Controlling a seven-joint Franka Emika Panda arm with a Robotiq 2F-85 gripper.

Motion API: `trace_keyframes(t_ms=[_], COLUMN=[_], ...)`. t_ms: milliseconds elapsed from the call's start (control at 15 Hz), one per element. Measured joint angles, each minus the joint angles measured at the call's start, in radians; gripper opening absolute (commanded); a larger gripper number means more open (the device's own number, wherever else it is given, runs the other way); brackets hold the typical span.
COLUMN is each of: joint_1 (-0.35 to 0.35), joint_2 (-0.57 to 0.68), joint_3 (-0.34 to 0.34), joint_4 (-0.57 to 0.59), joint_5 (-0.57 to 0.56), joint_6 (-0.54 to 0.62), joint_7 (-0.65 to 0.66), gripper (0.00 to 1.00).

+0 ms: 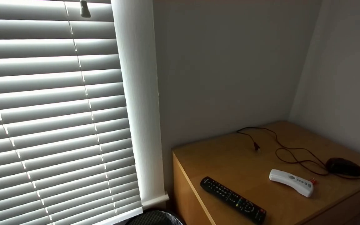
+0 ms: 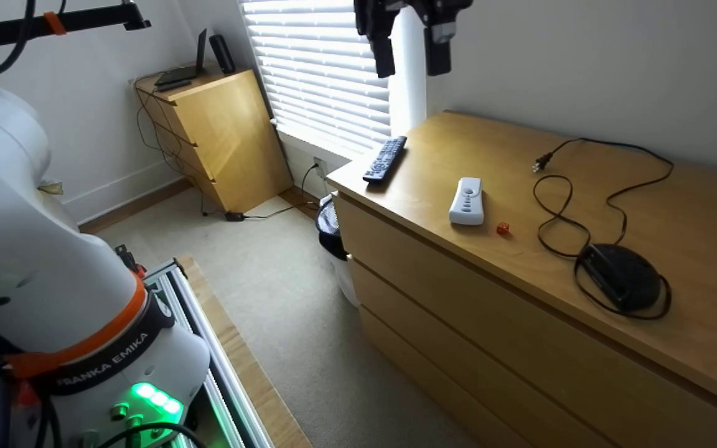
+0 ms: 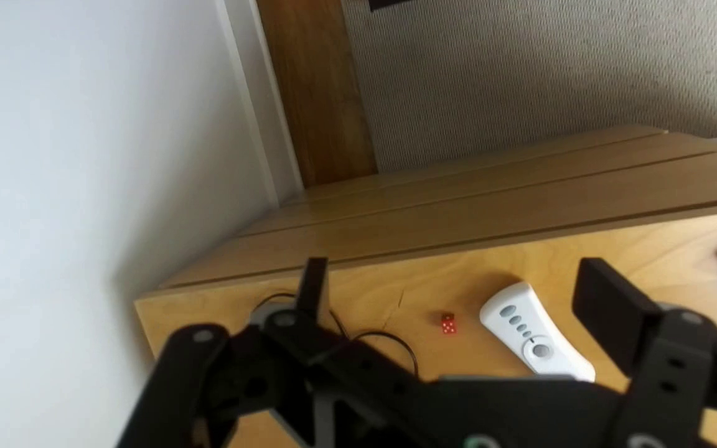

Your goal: Lift the orange building block and put it to the right on the table

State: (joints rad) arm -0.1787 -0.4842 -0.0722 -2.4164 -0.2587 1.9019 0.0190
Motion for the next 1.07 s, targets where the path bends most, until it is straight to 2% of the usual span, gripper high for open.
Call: trace_keyframes(t_ms=[467, 800, 1067], joint_1=[0.01, 0.01, 0.009], joint_2=[0.325, 0.498, 0.602], joint_3=[-0.049, -0.061, -0.062], joint_4=[0.131, 0.156, 0.16], joint_5=[0.016, 0.131, 0.137], joint_6=[0.184, 0.294, 0.392], joint_7=[-0.079, -0.161, -0.18], gripper=[1.0, 1.0, 1.0])
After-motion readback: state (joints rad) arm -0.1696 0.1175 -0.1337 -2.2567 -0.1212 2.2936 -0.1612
